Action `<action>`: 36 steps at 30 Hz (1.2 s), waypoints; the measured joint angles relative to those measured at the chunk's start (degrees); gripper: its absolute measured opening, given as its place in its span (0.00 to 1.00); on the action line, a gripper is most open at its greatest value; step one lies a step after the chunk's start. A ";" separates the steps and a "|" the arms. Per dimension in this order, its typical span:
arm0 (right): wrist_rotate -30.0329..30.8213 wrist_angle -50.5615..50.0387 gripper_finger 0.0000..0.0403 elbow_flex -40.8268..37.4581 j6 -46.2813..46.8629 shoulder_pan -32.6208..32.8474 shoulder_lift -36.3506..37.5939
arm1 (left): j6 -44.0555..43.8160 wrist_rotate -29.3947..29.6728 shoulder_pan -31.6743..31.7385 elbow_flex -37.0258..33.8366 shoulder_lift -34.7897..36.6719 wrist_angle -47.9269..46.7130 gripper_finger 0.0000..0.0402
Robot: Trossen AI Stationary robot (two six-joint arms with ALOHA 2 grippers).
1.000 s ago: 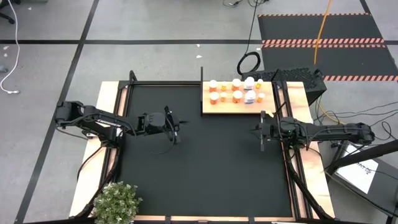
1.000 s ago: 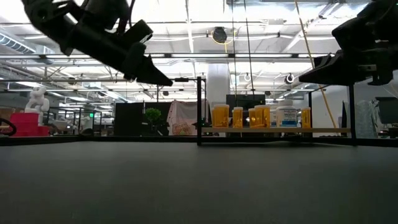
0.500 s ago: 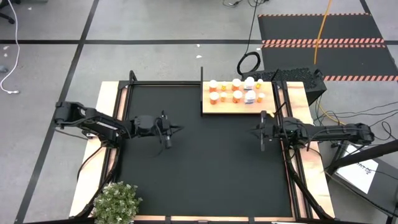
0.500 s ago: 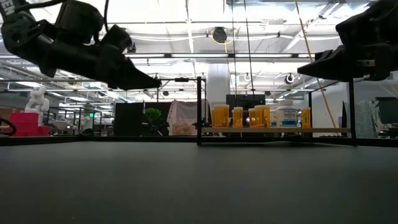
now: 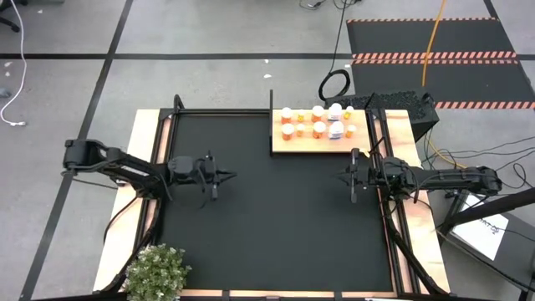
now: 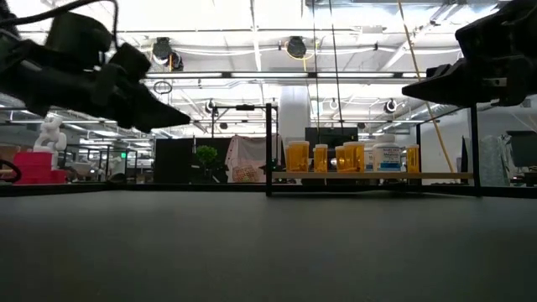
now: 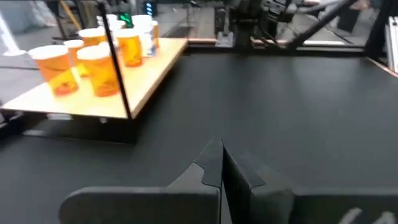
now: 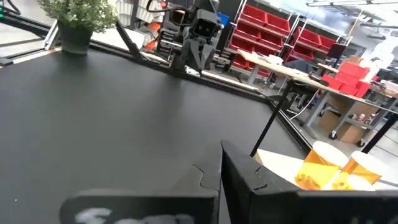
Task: Pick and place medicine bottles onto shelf by color
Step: Return to Home Position
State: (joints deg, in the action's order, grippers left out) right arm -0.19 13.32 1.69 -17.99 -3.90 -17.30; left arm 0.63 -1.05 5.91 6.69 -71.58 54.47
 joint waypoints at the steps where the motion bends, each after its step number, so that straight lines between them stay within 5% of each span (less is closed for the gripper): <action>1: -0.02 0.00 0.00 0.00 -0.10 0.00 -0.02 | -0.31 1.52 -0.65 -0.87 1.47 -0.07 0.01; 13: 0.08 2.74 0.00 -0.09 -1.55 0.00 1.10 | 0.15 13.27 -7.79 -6.16 18.77 -8.69 0.00; 36: 1.45 -6.59 0.00 -0.09 -2.30 0.31 13.56 | 0.74 22.49 -15.83 -6.14 33.67 -23.17 0.01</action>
State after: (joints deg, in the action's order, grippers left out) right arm 1.26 6.73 1.61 -20.29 -3.60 -3.74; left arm 1.37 21.44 -9.91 0.55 -37.91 31.30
